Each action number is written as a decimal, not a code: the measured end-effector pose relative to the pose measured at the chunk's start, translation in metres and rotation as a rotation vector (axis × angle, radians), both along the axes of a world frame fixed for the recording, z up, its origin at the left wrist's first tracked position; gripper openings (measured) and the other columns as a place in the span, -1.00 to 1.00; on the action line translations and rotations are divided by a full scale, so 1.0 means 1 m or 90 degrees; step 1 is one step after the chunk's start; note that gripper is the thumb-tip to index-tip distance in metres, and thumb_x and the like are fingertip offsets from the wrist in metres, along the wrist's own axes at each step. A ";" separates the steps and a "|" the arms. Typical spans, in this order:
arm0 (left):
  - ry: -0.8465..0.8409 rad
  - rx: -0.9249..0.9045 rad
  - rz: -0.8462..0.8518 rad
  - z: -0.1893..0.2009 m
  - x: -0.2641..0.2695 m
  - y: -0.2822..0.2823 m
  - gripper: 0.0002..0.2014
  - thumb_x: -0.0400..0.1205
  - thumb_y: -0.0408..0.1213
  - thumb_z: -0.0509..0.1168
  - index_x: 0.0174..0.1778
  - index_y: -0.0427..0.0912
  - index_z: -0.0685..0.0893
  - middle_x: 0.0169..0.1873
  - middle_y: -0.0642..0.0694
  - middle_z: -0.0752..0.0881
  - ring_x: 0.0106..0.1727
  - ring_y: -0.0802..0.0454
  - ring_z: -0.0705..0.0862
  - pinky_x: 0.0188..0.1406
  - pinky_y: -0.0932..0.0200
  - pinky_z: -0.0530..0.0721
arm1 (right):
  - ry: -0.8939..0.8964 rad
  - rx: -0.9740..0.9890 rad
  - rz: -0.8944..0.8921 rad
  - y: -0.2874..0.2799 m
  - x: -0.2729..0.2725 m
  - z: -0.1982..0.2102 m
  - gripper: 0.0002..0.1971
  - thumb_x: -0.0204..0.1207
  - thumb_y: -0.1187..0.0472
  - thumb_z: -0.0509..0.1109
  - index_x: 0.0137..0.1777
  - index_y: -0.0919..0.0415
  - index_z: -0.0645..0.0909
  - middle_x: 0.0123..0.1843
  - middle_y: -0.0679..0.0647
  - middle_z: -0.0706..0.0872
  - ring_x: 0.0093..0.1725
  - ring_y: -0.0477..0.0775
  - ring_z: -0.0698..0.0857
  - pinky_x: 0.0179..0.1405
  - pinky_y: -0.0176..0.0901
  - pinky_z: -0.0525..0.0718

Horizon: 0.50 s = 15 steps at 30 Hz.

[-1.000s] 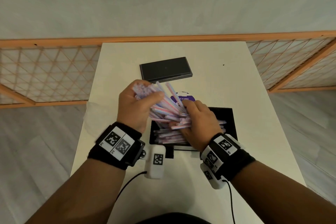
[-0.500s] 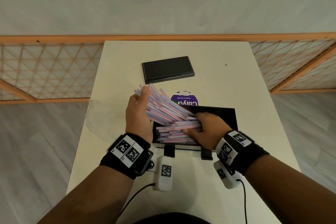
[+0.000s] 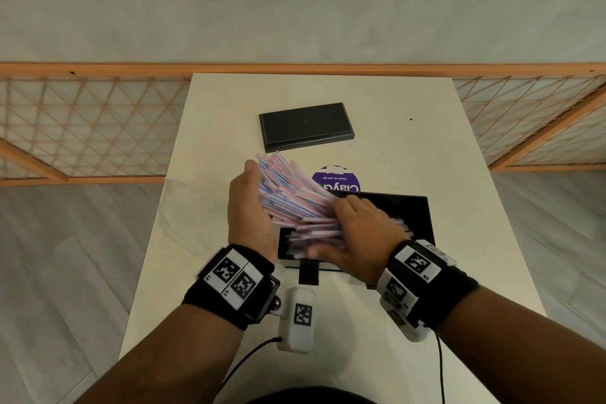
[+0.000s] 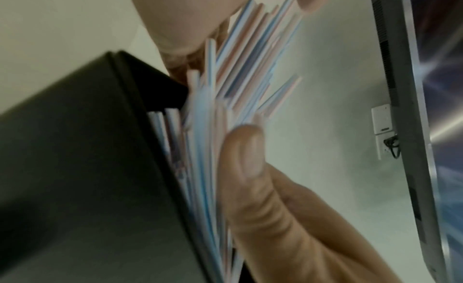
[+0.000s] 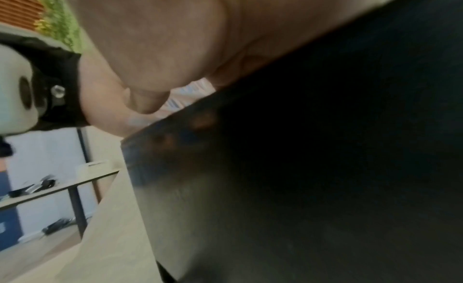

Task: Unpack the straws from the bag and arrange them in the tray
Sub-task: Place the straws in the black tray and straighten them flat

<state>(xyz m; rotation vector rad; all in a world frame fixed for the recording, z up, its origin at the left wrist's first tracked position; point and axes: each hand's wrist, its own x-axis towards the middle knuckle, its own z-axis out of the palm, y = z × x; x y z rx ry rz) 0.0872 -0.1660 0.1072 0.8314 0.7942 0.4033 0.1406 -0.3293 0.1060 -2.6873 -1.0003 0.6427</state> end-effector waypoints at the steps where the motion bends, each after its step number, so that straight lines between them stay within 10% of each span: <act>1: 0.011 0.012 -0.003 -0.001 0.000 -0.001 -0.51 0.75 0.09 0.25 0.38 -0.26 0.60 0.13 -0.19 0.81 0.04 0.00 0.86 -0.07 0.05 0.79 | 0.012 0.002 -0.022 -0.006 0.001 -0.001 -0.06 0.16 -0.67 0.19 0.40 -0.04 0.37 0.25 -0.07 0.52 0.22 0.04 0.51 0.30 0.06 0.57; 6: 0.002 0.050 -0.010 -0.006 0.000 -0.004 -0.52 0.63 0.12 0.35 0.25 -0.23 0.63 0.04 -0.17 0.81 -0.05 0.03 0.86 -0.20 0.15 0.78 | 0.021 -0.148 -0.037 -0.032 0.002 -0.010 0.28 -0.08 -0.79 0.13 0.59 0.00 0.22 0.51 0.01 0.47 0.48 0.16 0.45 0.58 0.16 0.33; 15: 0.011 0.137 -0.056 -0.007 -0.012 -0.010 -0.50 0.50 0.05 0.44 0.16 -0.30 0.67 -0.11 -0.13 0.87 -0.09 -0.05 0.88 -0.26 0.22 0.78 | -0.018 -0.215 -0.021 -0.029 0.000 -0.013 0.15 -0.03 -0.81 -0.04 0.44 -0.04 0.38 0.41 0.00 0.52 0.39 0.17 0.49 0.45 0.19 0.39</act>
